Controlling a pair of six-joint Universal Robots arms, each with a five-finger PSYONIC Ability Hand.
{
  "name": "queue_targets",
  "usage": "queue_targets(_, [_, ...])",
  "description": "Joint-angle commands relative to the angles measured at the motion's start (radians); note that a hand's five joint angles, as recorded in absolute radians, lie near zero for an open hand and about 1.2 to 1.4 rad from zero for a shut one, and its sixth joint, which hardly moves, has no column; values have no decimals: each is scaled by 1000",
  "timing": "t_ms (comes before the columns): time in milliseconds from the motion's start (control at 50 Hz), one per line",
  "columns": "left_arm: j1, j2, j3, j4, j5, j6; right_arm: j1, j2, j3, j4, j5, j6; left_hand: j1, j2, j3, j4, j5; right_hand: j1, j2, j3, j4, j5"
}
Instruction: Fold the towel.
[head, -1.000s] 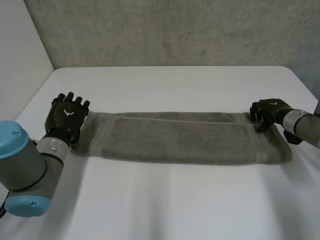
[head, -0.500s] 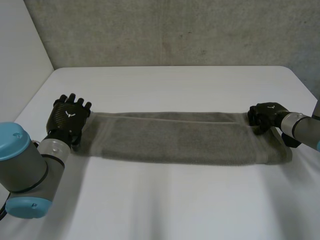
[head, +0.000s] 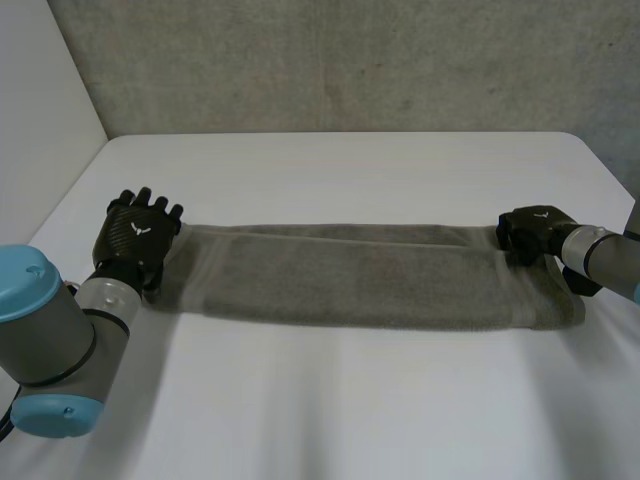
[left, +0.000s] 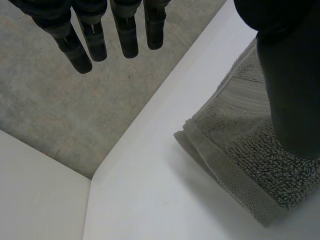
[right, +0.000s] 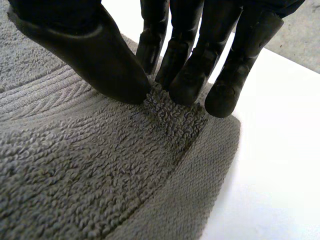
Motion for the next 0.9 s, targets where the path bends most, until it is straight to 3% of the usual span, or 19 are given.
queue_targets(20, [0, 0, 0, 0, 0, 0, 16, -17, -3, -11, -1, 8, -72, -63, -55, -67, -205, 82, 119, 68, 65, 70])
queue_targets(260, [-5, 0, 0, 0, 0, 0, 26, -16, -14, -250, 34, 107, -75, -66, -58, -70, -208, 82, 119, 68, 65, 70])
queue_targets(420, [-5, -5, 0, 0, 0, 0, 31, 29, -58, -299, 121, 112, -72, -63, -55, -67, -205, 82, 119, 68, 65, 70])
queue_targets(700, [-5, -12, 1, 0, -2, 2, 74, 63, -77, -359, 137, 104, -72, -63, -55, -67, -205, 82, 119, 68, 65, 70])
queue_targets(740, [-5, -14, 1, 0, -2, 2, 77, 64, -69, -347, 138, 103, -75, -66, -58, -70, -208, -816, -779, -830, -833, -828])
queue_targets(760, [-5, -14, 1, 0, -2, 2, 77, 64, -69, -347, 138, 103, -75, -66, -58, -70, -208, -821, -784, -836, -839, -833])
queue_targets(780, [-5, -14, 1, 0, -2, 0, 77, 61, -64, -339, 138, 103, -75, -66, -58, -70, -208, -1139, -1103, -1154, -1157, -1152])
queue_targets(900, [6, -9, 1, 0, 0, 0, 69, 22, -38, -278, 137, 101, -75, -66, -58, -70, -208, -1139, -1103, -1154, -1157, -1152])
